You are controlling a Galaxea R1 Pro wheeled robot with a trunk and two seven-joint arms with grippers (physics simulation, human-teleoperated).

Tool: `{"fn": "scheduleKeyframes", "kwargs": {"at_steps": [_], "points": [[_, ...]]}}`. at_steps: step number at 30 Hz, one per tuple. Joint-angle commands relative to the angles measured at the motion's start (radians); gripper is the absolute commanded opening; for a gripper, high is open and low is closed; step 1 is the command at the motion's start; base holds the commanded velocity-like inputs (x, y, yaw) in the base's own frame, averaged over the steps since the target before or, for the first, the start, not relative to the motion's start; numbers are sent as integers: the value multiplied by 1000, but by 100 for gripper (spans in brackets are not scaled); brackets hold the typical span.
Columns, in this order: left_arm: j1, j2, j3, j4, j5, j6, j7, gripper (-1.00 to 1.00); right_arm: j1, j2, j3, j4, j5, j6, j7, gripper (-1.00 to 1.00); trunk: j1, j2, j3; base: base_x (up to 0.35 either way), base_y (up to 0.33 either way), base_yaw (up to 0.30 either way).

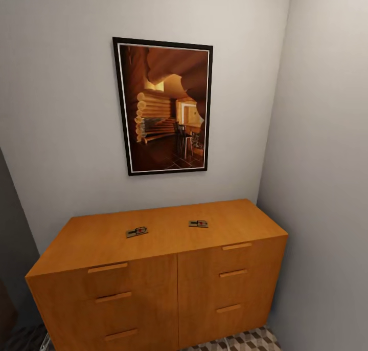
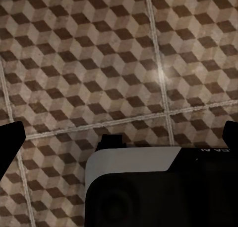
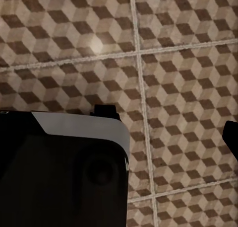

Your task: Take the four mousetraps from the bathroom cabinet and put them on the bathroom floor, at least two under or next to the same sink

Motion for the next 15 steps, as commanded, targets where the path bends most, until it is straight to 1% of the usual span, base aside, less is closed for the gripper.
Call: {"fn": "scheduleKeyframes", "kwargs": {"at_steps": [1,15], "points": [[-1,0,-9,1,8,-3,3,100,-1,0,8,3,-9,-7,-1,100,0,-1,-1,0,0,0],[-1,0,-9,1,7,-3,3,100,-1,1,8,3,-9,-11,-1,100,0,-1,-1,0,0,0]]}}
